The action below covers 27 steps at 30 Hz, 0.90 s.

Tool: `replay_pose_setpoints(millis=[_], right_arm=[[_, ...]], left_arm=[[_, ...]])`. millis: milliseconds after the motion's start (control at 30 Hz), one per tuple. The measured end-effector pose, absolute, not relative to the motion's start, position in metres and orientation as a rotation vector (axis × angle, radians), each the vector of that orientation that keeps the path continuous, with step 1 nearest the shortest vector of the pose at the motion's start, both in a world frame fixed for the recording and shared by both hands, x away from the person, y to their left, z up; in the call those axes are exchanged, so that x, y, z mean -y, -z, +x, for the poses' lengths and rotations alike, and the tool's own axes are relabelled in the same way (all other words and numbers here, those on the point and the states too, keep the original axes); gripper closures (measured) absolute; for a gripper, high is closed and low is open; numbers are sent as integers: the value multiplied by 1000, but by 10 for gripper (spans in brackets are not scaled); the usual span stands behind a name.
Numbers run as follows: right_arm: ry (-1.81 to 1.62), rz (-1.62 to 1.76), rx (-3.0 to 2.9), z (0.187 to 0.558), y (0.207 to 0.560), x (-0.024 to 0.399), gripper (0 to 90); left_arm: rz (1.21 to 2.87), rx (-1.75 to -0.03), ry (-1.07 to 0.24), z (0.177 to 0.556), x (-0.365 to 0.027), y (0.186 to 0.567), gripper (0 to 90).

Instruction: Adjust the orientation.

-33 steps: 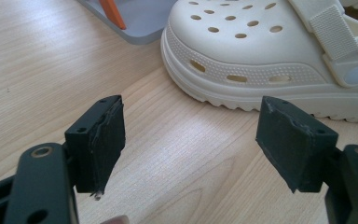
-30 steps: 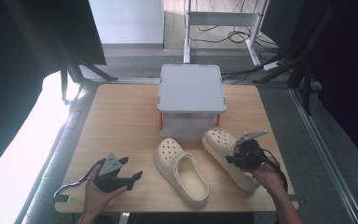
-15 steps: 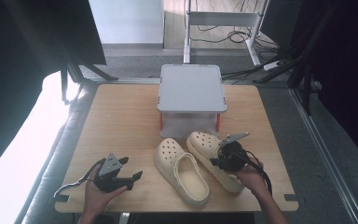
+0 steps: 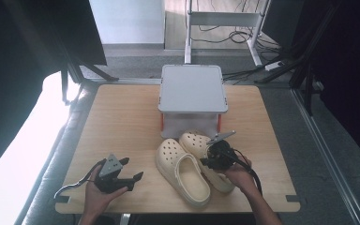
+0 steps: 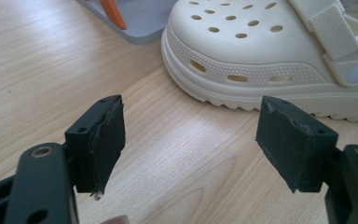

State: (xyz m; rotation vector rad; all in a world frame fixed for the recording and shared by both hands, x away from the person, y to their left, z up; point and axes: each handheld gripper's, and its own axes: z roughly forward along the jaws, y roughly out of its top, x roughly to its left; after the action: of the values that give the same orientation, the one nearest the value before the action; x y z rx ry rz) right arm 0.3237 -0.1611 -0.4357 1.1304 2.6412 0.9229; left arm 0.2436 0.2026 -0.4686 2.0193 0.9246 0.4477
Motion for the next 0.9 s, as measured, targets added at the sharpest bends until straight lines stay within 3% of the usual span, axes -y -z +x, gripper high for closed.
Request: replay_pose_setpoints(millis=[300, 700, 900], right_arm=[[-924, 1135, -2653, 321, 437, 154, 742], [-968, 1113, -2651, 316, 427, 156, 541], [-955, 1108, -2664, 315, 428, 154, 489]], left_arm=[[2019, -923, -447, 243, -202, 469, 244], [2019, -923, -446, 243, -202, 469, 244], [2019, -922, -442, 243, -202, 469, 244]])
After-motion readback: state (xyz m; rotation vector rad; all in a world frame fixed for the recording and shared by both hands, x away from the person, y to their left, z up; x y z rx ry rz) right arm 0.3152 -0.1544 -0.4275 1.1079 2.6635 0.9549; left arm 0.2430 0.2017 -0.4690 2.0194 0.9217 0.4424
